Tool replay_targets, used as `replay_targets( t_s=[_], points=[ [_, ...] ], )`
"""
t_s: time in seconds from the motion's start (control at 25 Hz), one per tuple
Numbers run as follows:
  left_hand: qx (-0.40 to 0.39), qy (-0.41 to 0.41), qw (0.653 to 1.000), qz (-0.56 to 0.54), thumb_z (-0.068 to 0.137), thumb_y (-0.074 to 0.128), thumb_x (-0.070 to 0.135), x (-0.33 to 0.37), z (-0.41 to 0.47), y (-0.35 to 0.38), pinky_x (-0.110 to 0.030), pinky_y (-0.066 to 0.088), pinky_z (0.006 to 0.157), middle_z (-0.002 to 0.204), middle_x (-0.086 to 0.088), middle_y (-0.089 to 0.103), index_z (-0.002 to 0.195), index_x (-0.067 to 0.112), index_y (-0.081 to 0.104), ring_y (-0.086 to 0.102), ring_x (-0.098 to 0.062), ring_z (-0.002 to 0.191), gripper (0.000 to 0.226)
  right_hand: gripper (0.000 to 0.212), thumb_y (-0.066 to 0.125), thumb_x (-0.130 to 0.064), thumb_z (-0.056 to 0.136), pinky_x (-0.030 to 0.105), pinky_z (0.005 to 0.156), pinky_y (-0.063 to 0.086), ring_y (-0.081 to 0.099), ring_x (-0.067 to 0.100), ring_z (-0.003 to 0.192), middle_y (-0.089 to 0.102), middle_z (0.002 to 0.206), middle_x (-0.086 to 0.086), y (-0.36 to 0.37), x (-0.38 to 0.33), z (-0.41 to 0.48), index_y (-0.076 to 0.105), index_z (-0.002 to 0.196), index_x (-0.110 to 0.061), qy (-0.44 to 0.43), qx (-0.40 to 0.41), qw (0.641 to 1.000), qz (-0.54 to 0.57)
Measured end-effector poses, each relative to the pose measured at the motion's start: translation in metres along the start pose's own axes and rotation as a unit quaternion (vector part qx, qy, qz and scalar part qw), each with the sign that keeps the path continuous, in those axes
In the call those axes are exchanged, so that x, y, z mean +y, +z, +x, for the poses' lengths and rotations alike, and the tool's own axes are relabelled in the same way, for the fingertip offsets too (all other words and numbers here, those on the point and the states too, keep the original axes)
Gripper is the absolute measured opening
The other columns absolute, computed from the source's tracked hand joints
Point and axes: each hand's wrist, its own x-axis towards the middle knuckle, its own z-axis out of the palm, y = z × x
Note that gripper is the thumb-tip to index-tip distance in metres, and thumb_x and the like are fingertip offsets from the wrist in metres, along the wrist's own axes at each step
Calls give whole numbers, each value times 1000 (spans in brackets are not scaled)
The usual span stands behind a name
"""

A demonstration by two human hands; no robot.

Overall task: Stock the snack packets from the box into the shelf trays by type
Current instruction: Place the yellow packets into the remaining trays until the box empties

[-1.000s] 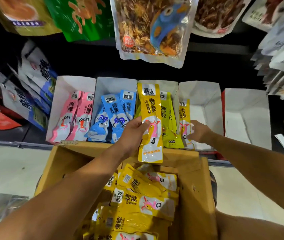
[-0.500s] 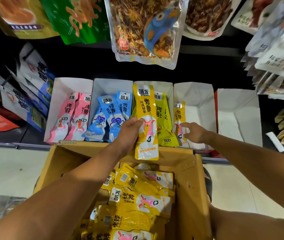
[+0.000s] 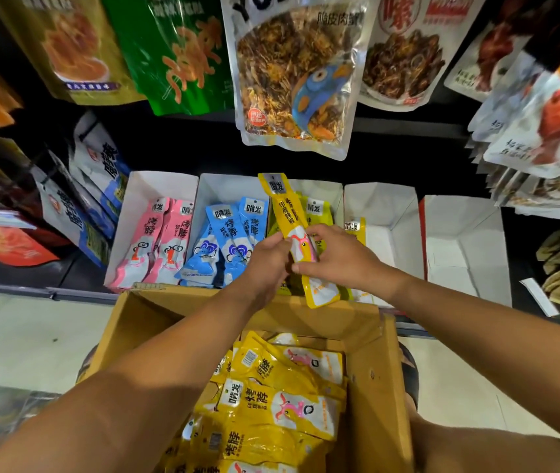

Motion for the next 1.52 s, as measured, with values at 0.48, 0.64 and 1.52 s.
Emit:
replay_targets(
  t_s=[0.48, 0.64, 1.52],
  points=[
    [-71, 113, 974, 182, 110, 46, 19, 6, -4, 18, -36, 57, 97, 127, -8, 71, 131, 16, 66, 67, -19, 115, 30, 80, 71, -65, 58, 40, 81, 55, 64, 17, 100, 65, 114, -13, -11, 18, 3, 40, 128, -43, 61, 65, 996, 4],
    [-1, 297, 766, 570, 107, 36, 45, -11, 5, -28, -43, 34, 117, 153, 0, 50, 152, 31, 47, 37, -21, 145, 48, 73, 72, -68, 68, 42, 80, 56, 66, 20, 90, 66, 108, -7, -27, 62, 8, 38, 126, -40, 110, 106, 988, 16],
    [-4, 222, 681, 698, 102, 22, 56, -31, 15, -56, -53, 13, 126, 169, 2, 22, 157, 37, 33, 13, -22, 157, 60, 96, 76, -48, 83, 40, 117, 32, 23, 29, 149, 21, 162, 13, 24, 195, 18, 24, 157, -16, 158, -195, 937, -241]
  ],
)
